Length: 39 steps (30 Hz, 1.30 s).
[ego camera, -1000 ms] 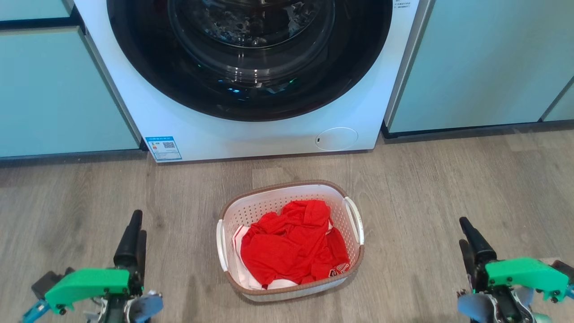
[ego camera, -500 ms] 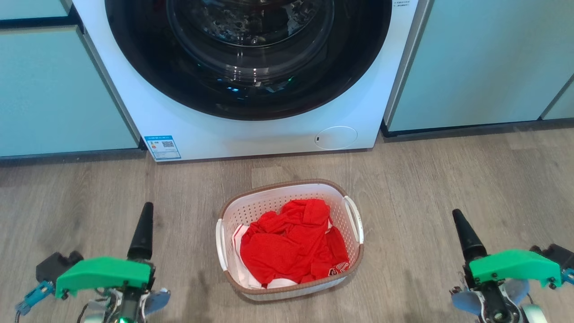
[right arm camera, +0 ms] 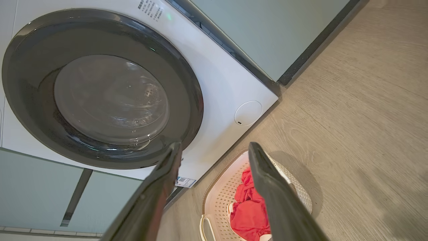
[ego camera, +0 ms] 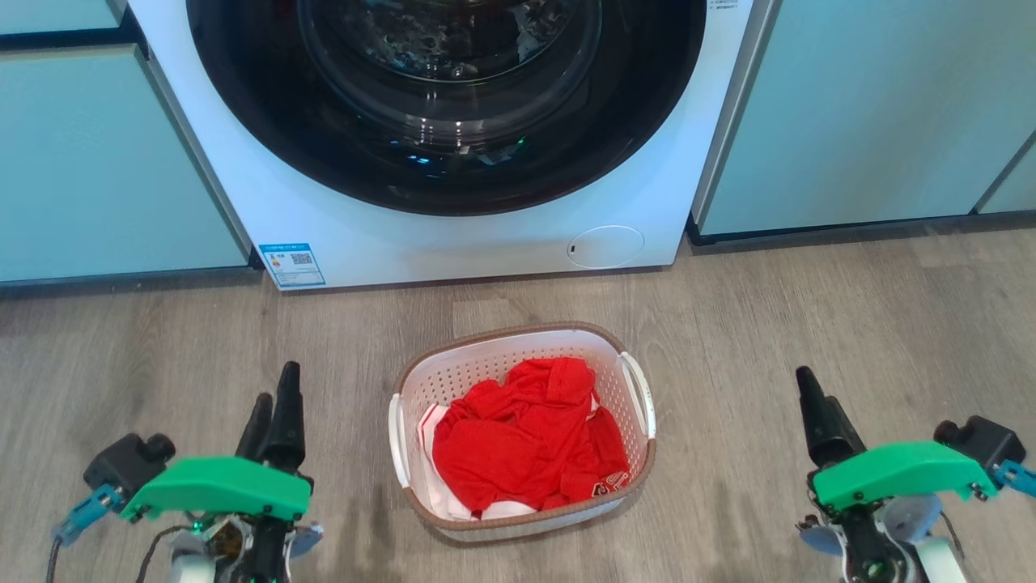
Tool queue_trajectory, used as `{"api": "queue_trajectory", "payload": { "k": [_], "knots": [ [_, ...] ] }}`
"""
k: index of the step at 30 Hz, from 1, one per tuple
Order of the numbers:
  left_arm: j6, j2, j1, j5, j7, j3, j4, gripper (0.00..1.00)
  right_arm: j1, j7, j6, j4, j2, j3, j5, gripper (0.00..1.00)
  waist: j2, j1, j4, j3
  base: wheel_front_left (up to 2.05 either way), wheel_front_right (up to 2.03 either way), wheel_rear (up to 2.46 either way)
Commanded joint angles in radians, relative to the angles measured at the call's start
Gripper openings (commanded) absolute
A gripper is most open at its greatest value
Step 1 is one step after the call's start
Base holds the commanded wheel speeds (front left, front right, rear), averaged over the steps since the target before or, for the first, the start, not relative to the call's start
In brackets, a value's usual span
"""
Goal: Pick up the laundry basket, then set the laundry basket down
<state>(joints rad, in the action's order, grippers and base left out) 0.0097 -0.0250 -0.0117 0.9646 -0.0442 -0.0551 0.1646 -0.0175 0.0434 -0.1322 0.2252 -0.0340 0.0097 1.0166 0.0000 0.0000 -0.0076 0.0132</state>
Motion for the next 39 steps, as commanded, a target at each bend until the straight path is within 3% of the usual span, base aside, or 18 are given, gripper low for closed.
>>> {"api": "queue_trajectory", "payload": {
  "k": [1, 39],
  "knots": [
    [0.007, -0.012, 0.033, -0.044, -0.014, 0.008, -0.046, 1.0, -0.056, 0.015, 0.001, -0.045, -0.009, 0.021, -0.04, 1.0, 0.0, 0.0, 0.0, 0.0, 0.0, 0.0, 0.0],
    [0.094, -0.021, -0.04, -0.521, -0.123, -0.063, -0.09, 1.0, -0.046, 0.124, 0.001, -0.073, -0.013, 0.125, -0.49, 1.0, 0.0, 0.0, 0.0, -0.005, 0.0, 0.0, 0.0]
  ]
}}
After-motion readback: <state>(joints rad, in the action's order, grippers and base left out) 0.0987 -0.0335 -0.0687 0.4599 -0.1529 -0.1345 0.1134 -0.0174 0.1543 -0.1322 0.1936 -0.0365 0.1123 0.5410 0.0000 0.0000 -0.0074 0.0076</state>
